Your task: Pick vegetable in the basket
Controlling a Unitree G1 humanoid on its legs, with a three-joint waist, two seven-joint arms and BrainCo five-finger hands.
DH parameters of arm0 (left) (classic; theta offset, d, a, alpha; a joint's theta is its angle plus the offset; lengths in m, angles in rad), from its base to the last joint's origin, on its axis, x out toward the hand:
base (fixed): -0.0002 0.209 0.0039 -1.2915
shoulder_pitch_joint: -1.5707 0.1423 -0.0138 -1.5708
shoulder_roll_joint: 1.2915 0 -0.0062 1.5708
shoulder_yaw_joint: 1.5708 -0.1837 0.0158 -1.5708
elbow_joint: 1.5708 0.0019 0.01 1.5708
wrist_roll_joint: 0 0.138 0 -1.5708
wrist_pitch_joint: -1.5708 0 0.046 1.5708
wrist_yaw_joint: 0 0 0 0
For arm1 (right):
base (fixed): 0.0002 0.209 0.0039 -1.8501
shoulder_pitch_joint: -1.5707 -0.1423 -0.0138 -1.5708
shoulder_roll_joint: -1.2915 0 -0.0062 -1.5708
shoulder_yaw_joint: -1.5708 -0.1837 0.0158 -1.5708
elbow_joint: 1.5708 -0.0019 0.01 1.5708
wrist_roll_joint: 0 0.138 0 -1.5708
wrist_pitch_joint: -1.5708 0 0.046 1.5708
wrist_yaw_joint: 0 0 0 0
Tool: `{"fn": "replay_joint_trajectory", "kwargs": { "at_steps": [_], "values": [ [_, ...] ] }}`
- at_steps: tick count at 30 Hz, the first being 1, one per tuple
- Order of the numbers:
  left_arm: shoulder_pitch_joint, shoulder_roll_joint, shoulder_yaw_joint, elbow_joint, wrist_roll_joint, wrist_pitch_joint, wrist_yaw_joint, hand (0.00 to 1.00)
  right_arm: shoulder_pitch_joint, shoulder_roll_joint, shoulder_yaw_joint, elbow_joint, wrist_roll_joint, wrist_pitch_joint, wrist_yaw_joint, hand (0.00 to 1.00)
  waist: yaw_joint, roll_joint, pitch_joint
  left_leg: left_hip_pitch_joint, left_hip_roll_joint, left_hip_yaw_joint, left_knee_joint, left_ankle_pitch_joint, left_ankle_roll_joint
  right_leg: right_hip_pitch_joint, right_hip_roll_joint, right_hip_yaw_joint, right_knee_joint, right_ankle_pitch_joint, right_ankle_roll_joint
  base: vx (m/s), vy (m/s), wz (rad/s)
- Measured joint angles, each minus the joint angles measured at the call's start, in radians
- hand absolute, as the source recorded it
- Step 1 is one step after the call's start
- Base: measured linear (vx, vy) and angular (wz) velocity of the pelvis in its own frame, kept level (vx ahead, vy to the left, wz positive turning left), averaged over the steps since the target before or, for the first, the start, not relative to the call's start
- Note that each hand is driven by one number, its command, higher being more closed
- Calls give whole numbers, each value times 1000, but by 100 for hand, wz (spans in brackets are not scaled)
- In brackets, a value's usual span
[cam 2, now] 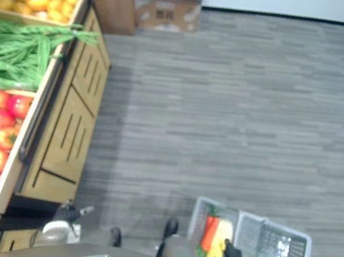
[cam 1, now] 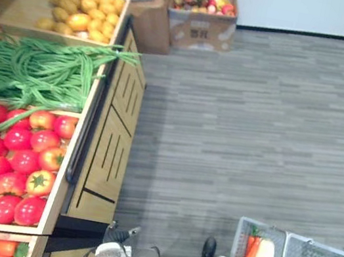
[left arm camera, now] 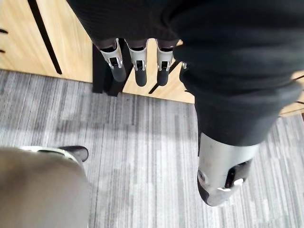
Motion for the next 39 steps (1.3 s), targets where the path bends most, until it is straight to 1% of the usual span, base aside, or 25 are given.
{"fn": "replay_joint_trajectory", "kwargs": {
  "at_steps": [1,2,5,7,8,10,11,13,16,17,18,20,23,25,27,29,32,35,39],
  "values": [
    [0,12,0,7,13,4,2,0,5,12,1,-1,-3,0,1,100,2,-12,0,10,-21,8,-20,7,10,1,-17,2,-20,36,7,45,132,-12],
    [4,26,-3,14,29,6,2,0,6,14,1,-1,-4,2,-1,100,1,-19,-5,15,-31,10,-27,11,14,3,-24,3,-22,38,10,87,150,-10],
    [22,37,-28,16,39,9,4,0,22,15,2,-1,-6,3,-1,100,-2,-10,-5,44,-53,30,-47,11,16,5,-42,16,-15,44,17,109,119,-12],
    [19,44,-51,33,38,8,8,0,20,14,24,-2,-9,3,0,100,0,-6,-3,63,-47,41,-47,11,15,-24,-46,19,74,18,10,79,65,-20],
    [20,45,-63,33,38,8,8,0,18,14,31,-3,-15,3,1,100,1,-10,2,81,-45,52,-46,11,15,-42,-50,19,139,-6,8,38,34,-18],
    [16,63,-95,31,38,4,7,0,18,15,49,-6,-46,2,8,100,-1,-26,15,112,-49,54,-40,11,15,-70,-68,19,281,-62,5,-9,35,-3],
    [15,76,-114,31,38,1,7,0,20,14,60,-12,-46,1,16,100,-4,-39,12,115,-55,51,-38,11,15,-89,-76,31,332,-78,12,-46,22,7],
    [8,84,-121,30,37,0,4,0,20,15,69,-19,-46,-2,19,100,-2,-50,14,107,-63,36,-39,11,16,-101,-90,32,340,-80,14,-46,27,12],
    [8,87,-120,32,37,1,-6,0,26,17,87,-29,-47,-2,21,100,2,-65,8,76,-72,25,-40,11,16,-94,-104,-7,271,-81,12,-61,1,16],
    [18,87,-118,34,30,1,-13,0,30,19,89,-29,-46,0,22,100,12,-66,7,75,-70,25,-41,12,17,-69,-96,-17,213,-72,24,-102,-40,3],
    [24,86,-118,35,24,1,-15,0,35,19,89,-29,-46,1,22,100,17,-63,5,75,-66,25,-41,13,19,-57,-90,-23,184,-59,26,-91,-58,4],
    [50,78,-115,37,12,-1,-31,0,60,22,89,-18,-46,3,23,100,26,-57,-18,74,-51,26,-54,15,22,1,-62,-38,58,-4,27,-52,-51,3],
    [65,73,-81,74,-62,-3,-37,0,77,31,88,1,-45,3,23,100,25,-58,-51,58,-44,28,-57,15,19,30,-42,-47,-28,41,21,-10,-57,-7],
    [71,60,-40,111,-178,-1,-46,0,95,36,87,5,-37,3,23,100,21,-47,-62,66,-30,27,-59,16,12,38,-30,-57,-31,44,16,44,-55,1],
    [71,56,-25,123,-224,-1,-56,0,108,35,74,8,-23,3,23,100,21,-39,-66,84,-20,26,-68,21,3,47,-18,-58,-27,44,14,68,-51,-3],
    [71,45,-16,130,-250,-2,-59,0,114,35,63,10,5,2,23,100,21,-30,-69,100,-12,26,-76,22,-2,59,-10,-60,-27,44,14,48,-32,-1],
    [71,38,0,133,-268,-2,-58,0,114,34,61,12,36,0,23,100,22,-26,-69,112,-10,27,-77,21,-4,65,-7,-59,-27,44,13,11,-5,-1],
    [68,40,0,151,-324,-3,-58,0,113,35,57,34,82,0,21,100,25,-30,-68,127,-13,26,-77,19,-5,88,-11,-61,-28,43,13,-15,25,4],
    [68,43,-4,155,-328,-4,-58,0,117,48,32,40,113,0,20,100,24,-32,-67,129,-19,26,-77,19,-4,92,-17,-62,-32,43,12,-8,6,0]
  ]
}}
